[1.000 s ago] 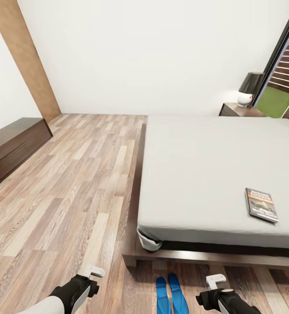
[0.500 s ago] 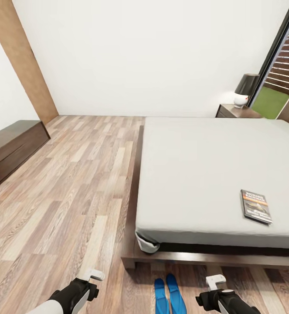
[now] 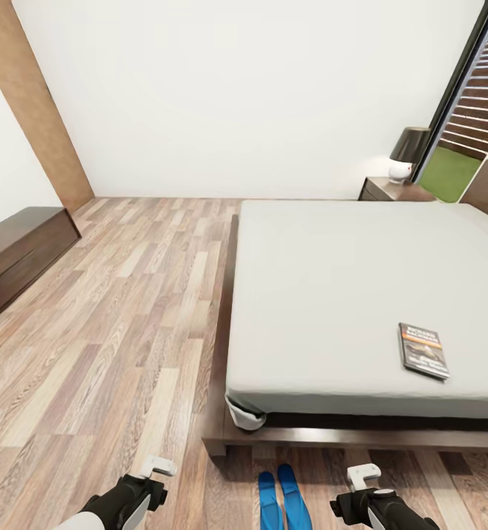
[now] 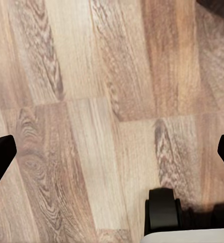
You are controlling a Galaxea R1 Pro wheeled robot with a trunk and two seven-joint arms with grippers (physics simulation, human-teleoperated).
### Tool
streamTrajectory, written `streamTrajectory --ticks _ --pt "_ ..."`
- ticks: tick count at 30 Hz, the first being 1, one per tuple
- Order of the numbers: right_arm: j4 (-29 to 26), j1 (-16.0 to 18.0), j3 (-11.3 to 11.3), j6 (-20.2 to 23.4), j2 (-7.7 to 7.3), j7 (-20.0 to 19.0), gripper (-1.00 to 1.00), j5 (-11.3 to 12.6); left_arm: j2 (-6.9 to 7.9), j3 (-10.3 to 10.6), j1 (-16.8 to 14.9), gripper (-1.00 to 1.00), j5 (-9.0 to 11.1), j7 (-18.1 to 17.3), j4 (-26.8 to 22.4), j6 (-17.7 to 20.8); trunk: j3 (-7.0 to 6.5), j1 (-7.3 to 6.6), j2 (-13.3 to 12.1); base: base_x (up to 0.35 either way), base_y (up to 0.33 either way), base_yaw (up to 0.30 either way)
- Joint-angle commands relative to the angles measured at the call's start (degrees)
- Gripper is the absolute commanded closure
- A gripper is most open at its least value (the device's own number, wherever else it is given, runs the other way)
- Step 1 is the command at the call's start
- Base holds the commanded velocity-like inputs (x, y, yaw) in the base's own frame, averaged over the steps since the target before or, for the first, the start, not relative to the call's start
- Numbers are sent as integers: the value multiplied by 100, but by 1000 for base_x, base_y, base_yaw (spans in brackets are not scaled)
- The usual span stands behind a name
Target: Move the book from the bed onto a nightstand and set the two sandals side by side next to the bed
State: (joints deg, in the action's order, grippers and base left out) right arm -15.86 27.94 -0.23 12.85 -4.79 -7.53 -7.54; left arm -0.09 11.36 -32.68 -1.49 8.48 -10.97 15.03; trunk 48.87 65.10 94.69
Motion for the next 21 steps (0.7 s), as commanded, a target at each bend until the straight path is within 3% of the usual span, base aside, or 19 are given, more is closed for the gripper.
streamTrajectory --ticks 1,14,21 --pt "-14 -1 -4 33 -1 -29 -100 -60 0 26 0 -100 -14 18 -11 36 -14 -23 -40 0 0 -13" --pt "154 -28 4 -376 25 -30 -100 -74 0 31 71 -100 -25 15 -6 -275 -248 -309 -561 0 0 -5" --pt "374 -218 50 -351 49 -84 -100 -46 37 45 20 -100 -49 -12 188 -310 -248 -309 -561 0 0 0"
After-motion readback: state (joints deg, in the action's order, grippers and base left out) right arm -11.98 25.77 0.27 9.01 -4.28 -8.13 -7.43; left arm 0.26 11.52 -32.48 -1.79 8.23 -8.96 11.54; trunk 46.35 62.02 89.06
